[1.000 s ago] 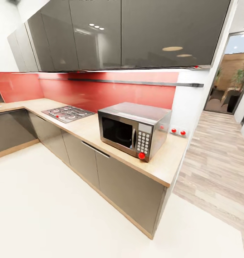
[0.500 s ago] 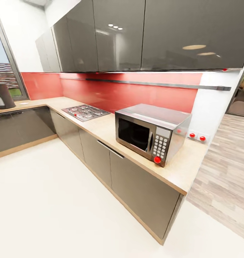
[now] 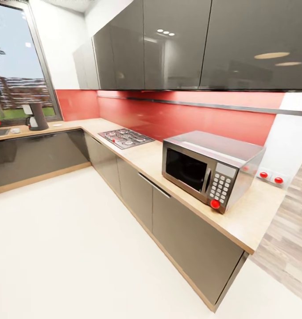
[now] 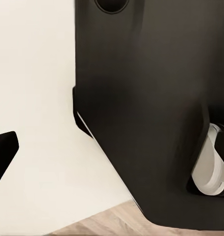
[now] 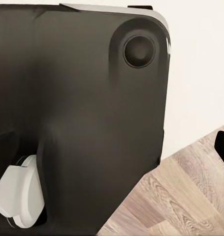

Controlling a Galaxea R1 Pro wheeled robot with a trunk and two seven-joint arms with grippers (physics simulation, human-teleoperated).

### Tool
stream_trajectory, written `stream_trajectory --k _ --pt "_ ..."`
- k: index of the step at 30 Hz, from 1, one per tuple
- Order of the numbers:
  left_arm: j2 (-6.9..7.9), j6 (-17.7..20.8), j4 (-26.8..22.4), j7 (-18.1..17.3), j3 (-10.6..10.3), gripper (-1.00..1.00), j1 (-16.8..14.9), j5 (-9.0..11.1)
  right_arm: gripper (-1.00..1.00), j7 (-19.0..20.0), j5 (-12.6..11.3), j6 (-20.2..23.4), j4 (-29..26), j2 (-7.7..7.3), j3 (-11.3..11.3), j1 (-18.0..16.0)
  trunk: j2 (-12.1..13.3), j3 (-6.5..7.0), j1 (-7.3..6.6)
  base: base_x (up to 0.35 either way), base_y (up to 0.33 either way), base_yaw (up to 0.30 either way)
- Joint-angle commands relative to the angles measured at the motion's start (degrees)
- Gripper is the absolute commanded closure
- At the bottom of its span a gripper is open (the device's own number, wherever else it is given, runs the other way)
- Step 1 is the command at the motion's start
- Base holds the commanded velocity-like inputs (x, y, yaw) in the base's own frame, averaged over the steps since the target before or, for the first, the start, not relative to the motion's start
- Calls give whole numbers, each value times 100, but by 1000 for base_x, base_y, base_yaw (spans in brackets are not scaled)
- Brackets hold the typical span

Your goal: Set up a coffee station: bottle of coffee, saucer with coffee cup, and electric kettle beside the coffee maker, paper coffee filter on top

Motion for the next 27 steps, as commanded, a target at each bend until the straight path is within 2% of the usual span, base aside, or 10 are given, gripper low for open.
stream_trajectory --k 1,6,14,27 --pt "1 -3 -5 2 36 -100 1 2 -100 -2 2 -6 -1 0 1 -1 38 11 -22 0 0 271" --pt "11 -3 -5 2 36 -100 1 16 -100 -8 2 -9 -1 0 1 -1 239 89 -132 0 0 271" --pt "26 -11 -5 2 36 -100 1 205 -100 -10 2 -9 -1 0 1 -1 560 213 -308 0 0 271" --pt "29 -11 -5 0 36 -100 1 222 -100 -9 2 -9 0 0 1 -1 1081 415 -593 0 0 271"
